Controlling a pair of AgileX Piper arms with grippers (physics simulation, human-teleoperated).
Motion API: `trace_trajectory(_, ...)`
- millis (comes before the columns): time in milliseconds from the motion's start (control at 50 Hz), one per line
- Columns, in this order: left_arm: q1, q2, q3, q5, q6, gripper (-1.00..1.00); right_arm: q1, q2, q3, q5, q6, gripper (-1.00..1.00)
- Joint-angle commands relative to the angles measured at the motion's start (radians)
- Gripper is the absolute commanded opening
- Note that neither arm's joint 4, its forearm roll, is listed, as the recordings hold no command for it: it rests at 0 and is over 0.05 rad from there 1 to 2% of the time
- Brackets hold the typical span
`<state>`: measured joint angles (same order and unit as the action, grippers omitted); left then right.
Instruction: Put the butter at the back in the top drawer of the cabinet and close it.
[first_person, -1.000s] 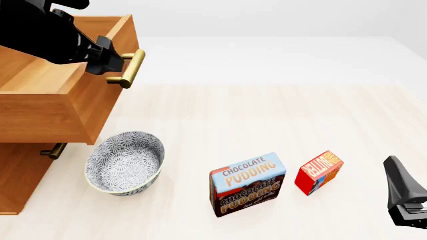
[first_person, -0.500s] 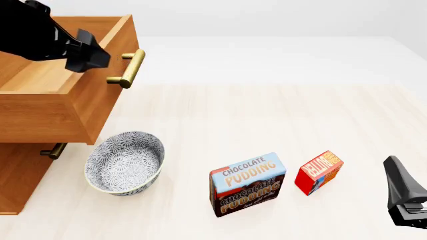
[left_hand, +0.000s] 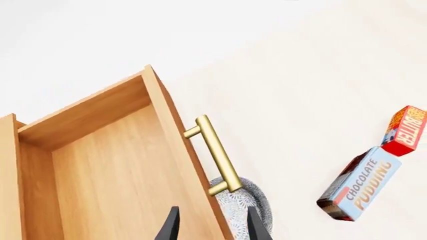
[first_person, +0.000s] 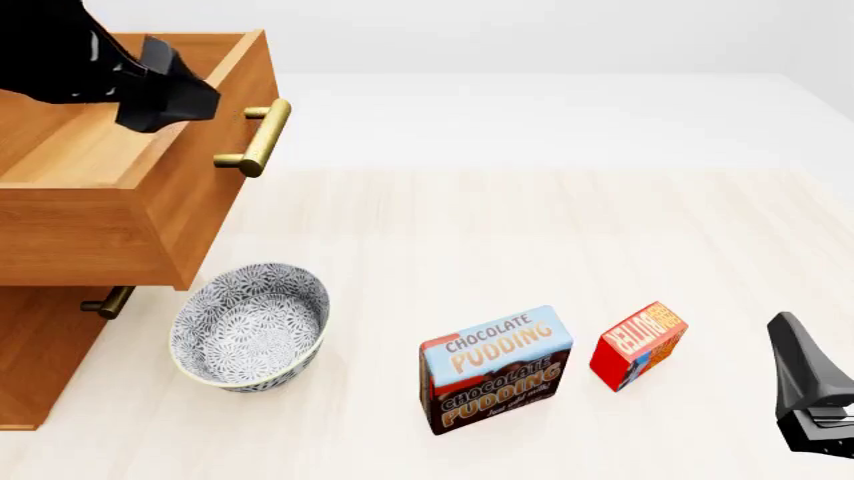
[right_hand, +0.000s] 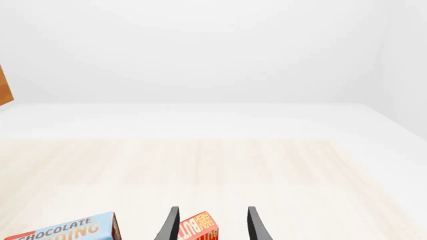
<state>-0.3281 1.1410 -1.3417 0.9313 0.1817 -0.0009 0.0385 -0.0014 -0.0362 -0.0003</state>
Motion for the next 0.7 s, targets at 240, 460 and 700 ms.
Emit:
trace_trajectory(240,-0.051,0.012,-0.028,-0.015,0.053,1.0,0.0,0.0,0.0,0.0,0.0,1.0)
trace_trajectory(460,-0.082,0.039,-0.031,-0.038,0.084,1.0,0.0,0.0,0.0,0.0,0.0,1.0)
trace_trajectory(700,-0.12,0.079,-0.034,-0.066,0.113,1.0,0.0,0.0,0.0,0.0,0.0,1.0)
